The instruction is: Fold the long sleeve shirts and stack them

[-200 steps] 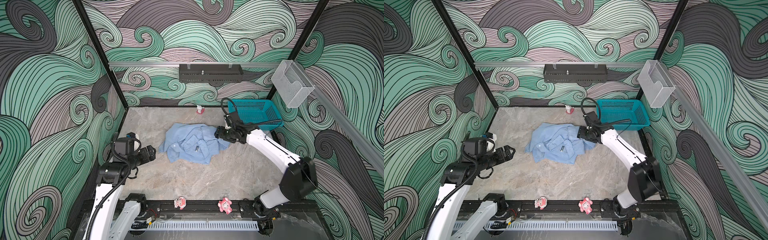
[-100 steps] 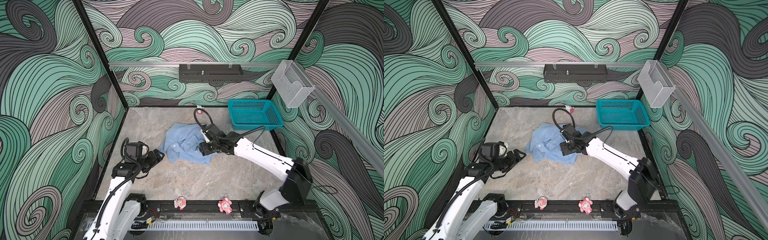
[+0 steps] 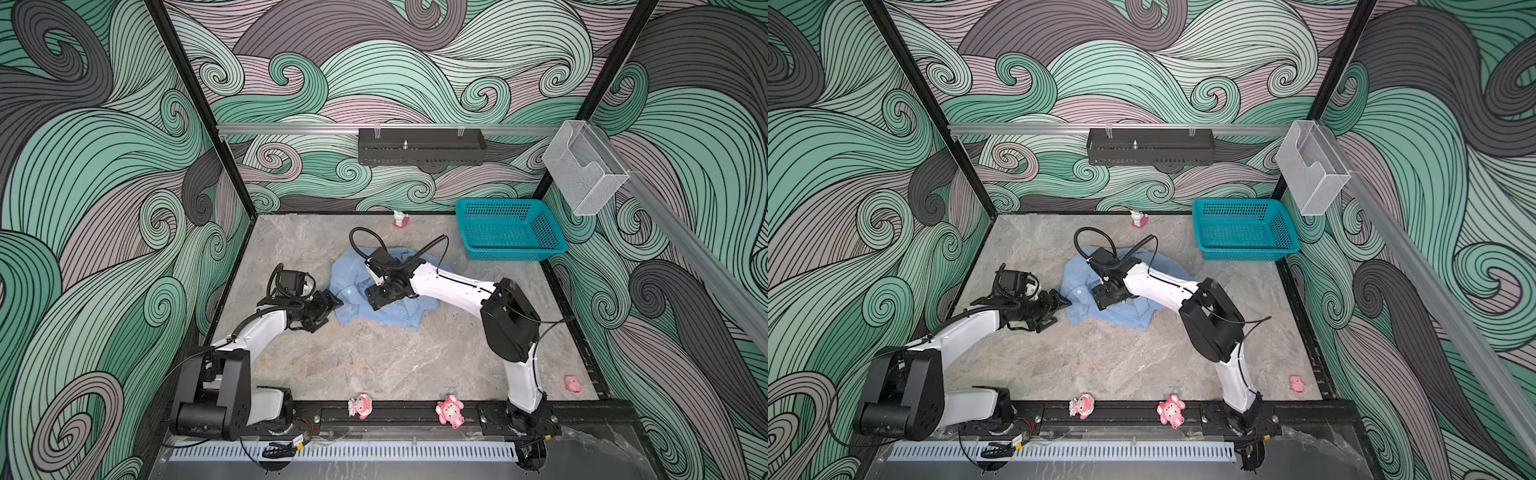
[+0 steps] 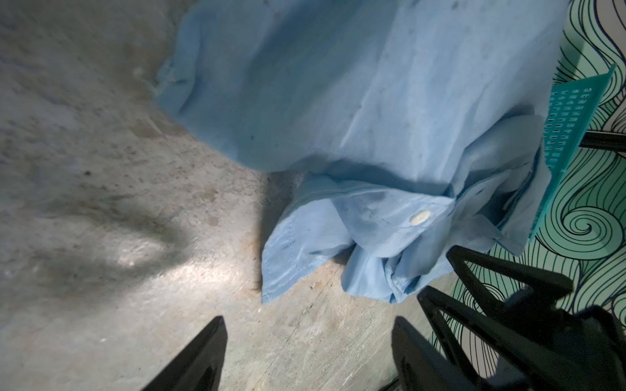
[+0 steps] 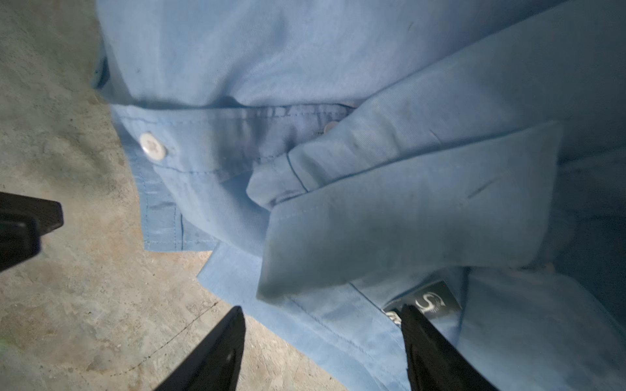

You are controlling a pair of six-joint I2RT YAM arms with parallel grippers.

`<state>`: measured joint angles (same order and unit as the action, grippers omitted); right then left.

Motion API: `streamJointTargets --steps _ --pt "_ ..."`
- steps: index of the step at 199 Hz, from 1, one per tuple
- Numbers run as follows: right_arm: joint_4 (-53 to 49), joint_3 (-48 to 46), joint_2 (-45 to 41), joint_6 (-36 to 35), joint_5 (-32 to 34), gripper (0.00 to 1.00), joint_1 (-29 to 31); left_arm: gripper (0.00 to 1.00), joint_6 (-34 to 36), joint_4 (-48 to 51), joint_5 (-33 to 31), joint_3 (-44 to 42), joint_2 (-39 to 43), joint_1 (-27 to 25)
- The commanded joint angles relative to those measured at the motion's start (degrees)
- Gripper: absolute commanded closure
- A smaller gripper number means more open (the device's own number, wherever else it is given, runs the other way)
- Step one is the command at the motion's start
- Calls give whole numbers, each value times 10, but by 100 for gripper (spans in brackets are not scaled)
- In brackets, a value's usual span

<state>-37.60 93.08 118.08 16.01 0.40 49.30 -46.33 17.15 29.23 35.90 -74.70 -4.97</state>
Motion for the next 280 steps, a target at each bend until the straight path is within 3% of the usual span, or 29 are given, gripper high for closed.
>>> streamJointTargets --steps 1,29,47,64,74,82,147,192,248,280 --pt "-15 24 22 -11 -10 25 3 20 6 -4 8 27 5 -2" --pt "-30 40 44 -10 -10 22 1 19 23 32 -4 43 16 -1" --pt "-30 37 44 -2 6 32 2 19 28 40 -3 48 20 0" --pt "-28 30 27 -1 20 64 1 20 36 50 -4 55 21 1" --pt "-22 22 8 -3 31 88 0 21 41 56 -4 59 21 0" --pt "-19 16 -11 -6 38 100 -2 22 44 59 -3 61 20 0" --pt "-102 16 -210 -5 -45 100 -73 19 72 81 9 79 23 -6" --pt "-134 -17 -327 8 -110 100 -156 17 64 56 0 108 -13 -54" --pt "-141 -39 -376 7 -161 100 -235 17 25 -24 -15 129 -117 -140" --pt "-141 -44 -383 6 -168 100 -248 16 3 -47 -40 128 -154 -151"
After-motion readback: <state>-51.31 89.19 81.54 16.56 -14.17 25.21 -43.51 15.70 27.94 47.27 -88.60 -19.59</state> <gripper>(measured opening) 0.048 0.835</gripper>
